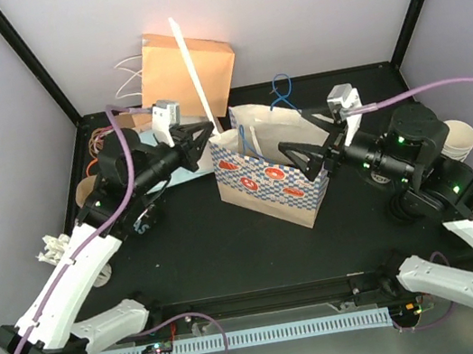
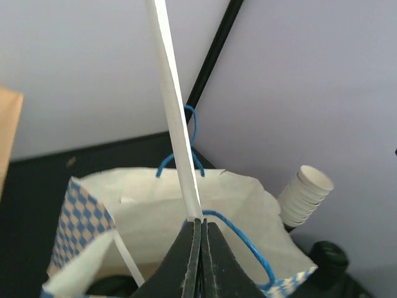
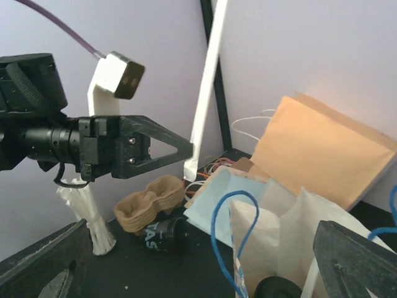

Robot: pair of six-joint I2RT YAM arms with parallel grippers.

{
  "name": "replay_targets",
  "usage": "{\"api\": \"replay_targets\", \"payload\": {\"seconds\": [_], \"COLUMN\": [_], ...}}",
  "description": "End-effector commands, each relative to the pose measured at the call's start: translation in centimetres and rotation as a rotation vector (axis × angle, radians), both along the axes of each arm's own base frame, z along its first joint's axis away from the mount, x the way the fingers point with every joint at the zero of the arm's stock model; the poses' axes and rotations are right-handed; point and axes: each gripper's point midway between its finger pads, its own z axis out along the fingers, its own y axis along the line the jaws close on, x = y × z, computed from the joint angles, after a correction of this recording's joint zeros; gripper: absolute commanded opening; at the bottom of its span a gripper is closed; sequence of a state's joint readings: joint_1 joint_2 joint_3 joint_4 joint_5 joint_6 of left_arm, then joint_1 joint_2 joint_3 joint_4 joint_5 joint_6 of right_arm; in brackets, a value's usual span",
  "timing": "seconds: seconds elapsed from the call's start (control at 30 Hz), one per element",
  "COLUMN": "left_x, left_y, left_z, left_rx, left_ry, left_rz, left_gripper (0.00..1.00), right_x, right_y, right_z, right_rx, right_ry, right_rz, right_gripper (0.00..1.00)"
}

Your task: Pack the takeout coffee

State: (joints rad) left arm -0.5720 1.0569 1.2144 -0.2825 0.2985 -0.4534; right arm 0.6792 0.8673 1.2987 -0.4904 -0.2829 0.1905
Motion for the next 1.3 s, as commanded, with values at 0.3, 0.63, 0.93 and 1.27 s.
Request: {"api": "replay_targets", "payload": {"seconds": [0.3, 0.63, 0.93, 1.27], "left_x": [2.9, 3.0, 4.5, 4.7], "left_y": [-3.6, -3.3, -4.0, -4.0], "left_z": [0.2, -5.1, -7.6, -6.7], "left_rx": [0.299, 0.692, 0.674, 0.649], "left_ry": [-0.521, -0.718, -0.646, -0.625], "left_rz": [-0.105, -0.193, -0.184, -0.164], "left_gripper": [0.01, 0.02, 0.04, 0.41], "right_x": [1.1, 0.8, 0.2, 0.0], "right_y": [-2.7, -3.8, -4.0, -4.0], "right_z": [-1.1, -0.3, 0.1, 0.1], "right_rx": [0.071, 0.092, 0.102, 0.104], "right_ry": [0.028, 0.006, 0.000, 0.003], "right_rz": [-0.171, -0.208, -0.195, -0.187], "right_gripper": [1.00, 1.00, 1.00, 1.00]}}
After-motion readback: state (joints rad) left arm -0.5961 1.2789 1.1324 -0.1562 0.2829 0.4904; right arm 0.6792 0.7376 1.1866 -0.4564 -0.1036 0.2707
